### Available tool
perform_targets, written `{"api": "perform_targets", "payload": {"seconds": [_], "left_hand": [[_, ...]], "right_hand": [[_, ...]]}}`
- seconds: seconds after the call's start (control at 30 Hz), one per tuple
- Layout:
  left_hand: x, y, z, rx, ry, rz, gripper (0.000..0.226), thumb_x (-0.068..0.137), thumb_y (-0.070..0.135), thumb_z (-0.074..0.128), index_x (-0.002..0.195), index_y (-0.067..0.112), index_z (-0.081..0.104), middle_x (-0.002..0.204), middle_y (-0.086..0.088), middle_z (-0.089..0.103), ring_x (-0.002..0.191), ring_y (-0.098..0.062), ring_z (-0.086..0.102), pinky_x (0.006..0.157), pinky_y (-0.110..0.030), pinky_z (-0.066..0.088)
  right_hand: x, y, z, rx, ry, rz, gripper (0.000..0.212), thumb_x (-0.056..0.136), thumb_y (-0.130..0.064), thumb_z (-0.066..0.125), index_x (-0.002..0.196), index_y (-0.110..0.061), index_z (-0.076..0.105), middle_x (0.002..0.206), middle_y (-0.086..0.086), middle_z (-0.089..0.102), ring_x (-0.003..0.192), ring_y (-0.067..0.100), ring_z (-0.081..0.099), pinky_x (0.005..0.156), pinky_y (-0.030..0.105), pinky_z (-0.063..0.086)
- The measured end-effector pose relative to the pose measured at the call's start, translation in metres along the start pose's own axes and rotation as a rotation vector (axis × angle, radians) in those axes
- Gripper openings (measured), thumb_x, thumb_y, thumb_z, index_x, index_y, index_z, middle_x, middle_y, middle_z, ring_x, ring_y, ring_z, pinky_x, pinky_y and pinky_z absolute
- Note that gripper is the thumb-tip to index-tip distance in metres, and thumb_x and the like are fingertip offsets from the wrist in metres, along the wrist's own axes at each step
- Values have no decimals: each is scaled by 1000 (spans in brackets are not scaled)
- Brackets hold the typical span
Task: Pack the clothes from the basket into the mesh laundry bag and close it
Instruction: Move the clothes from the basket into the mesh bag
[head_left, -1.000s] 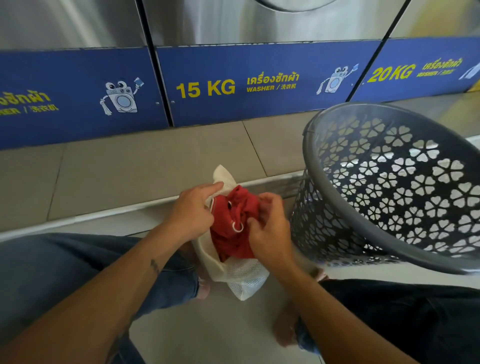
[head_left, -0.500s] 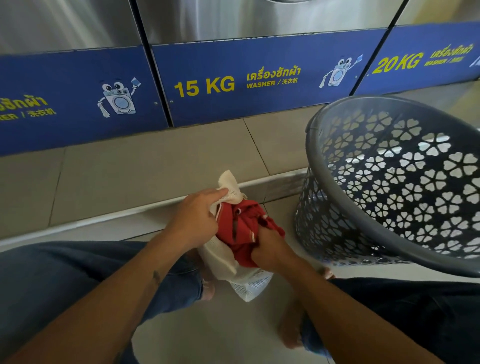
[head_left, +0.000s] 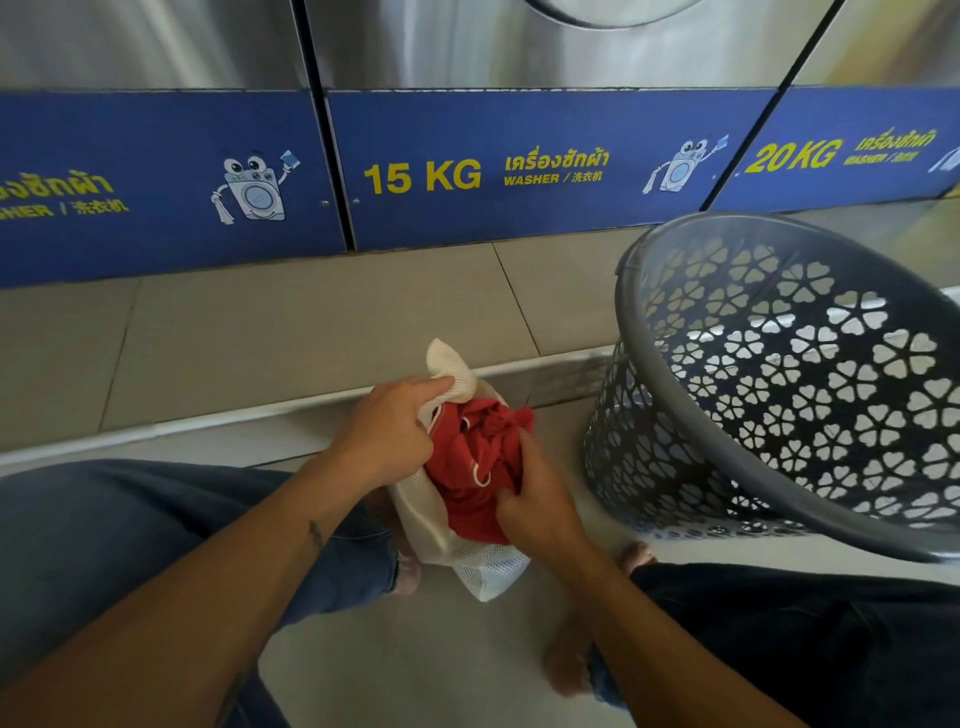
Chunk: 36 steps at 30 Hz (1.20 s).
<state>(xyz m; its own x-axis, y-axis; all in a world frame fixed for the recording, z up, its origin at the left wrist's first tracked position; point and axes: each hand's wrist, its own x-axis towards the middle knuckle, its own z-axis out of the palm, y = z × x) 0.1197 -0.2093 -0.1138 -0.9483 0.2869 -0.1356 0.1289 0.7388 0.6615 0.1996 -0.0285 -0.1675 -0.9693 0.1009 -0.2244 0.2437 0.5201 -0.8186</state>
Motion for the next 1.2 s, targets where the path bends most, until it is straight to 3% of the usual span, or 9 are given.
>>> {"api": "perform_targets", "payload": {"seconds": [0.17, 0.33, 0.4, 0.53, 0.77, 0.83, 0.97, 1.03, 1.2], "left_hand": [[4, -4, 1, -55, -6, 16, 68, 77, -7, 47, 130, 35, 57, 141, 8, 52, 129, -15, 48, 108, -34, 40], [-3, 3, 4, -5, -37, 67, 67, 79, -7, 45, 130, 35, 58, 142, 10, 50, 117, -19, 56, 96, -26, 43], [-2, 4, 4, 13, -18, 72, 69, 77, -7, 45, 131, 34, 57, 141, 9, 51, 122, -18, 53, 102, -32, 44], [3, 2, -1, -24, 63, 34, 67, 76, -9, 43, 129, 29, 60, 135, 5, 57, 126, -18, 50, 106, -35, 42], [-1, 9, -7, -47, 82, 16, 64, 78, -7, 45, 132, 25, 57, 135, 2, 57, 125, -20, 50, 105, -36, 42], [-1, 9, -8, -61, 77, -3, 59, 80, -4, 48, 131, 24, 58, 135, 0, 57, 124, -21, 51, 105, -36, 42], [-2, 9, -6, -86, 92, -11, 50, 82, 6, 53, 126, 29, 63, 132, 1, 60, 120, -20, 55, 104, -33, 43], [-4, 6, -5, -94, 97, -1, 52, 81, 2, 53, 123, 30, 65, 131, 2, 61, 118, -19, 56, 103, -32, 44], [-11, 2, -9, -115, 151, -2, 54, 80, -7, 48, 118, 26, 68, 128, 1, 63, 116, -18, 57, 101, -33, 47]], "right_hand": [[3, -24, 24, 105, -131, -176, 82, 85, -2, 47, 155, -38, 23, 146, -15, 43, 132, 2, 42, 112, 25, 36], [8, 2, 9, 1, -304, 90, 66, 81, -23, 51, 146, -30, 38, 124, -9, 52, 119, 17, 53, 90, 16, 39], [17, 8, 3, -125, -289, 119, 68, 73, -29, 48, 141, -27, 45, 126, -4, 58, 116, 20, 56, 91, 24, 42], [37, 9, -14, -466, -459, 143, 62, 94, -41, 53, 151, -23, 35, 148, 7, 49, 130, 28, 51, 107, 34, 40], [23, -10, -40, -55, -184, 202, 49, 85, -21, 64, 126, -28, 39, 106, -8, 58, 101, 19, 60, 84, 33, 51], [9, -22, -29, 34, -105, 43, 50, 90, -23, 56, 134, -38, 37, 119, -7, 61, 111, 17, 60, 93, 35, 52], [5, -10, 18, -328, -147, -176, 64, 99, -40, 33, 158, -33, 11, 167, -3, 13, 152, 19, 12, 121, 36, 8], [8, 4, 36, -485, -178, -166, 66, 98, -44, 26, 159, -29, 5, 168, -1, 3, 154, 22, 3, 125, 44, 6], [33, 15, 26, -401, -304, 187, 69, 89, -50, 34, 154, -33, 18, 159, 6, 32, 141, 35, 37, 115, 56, 31]]}}
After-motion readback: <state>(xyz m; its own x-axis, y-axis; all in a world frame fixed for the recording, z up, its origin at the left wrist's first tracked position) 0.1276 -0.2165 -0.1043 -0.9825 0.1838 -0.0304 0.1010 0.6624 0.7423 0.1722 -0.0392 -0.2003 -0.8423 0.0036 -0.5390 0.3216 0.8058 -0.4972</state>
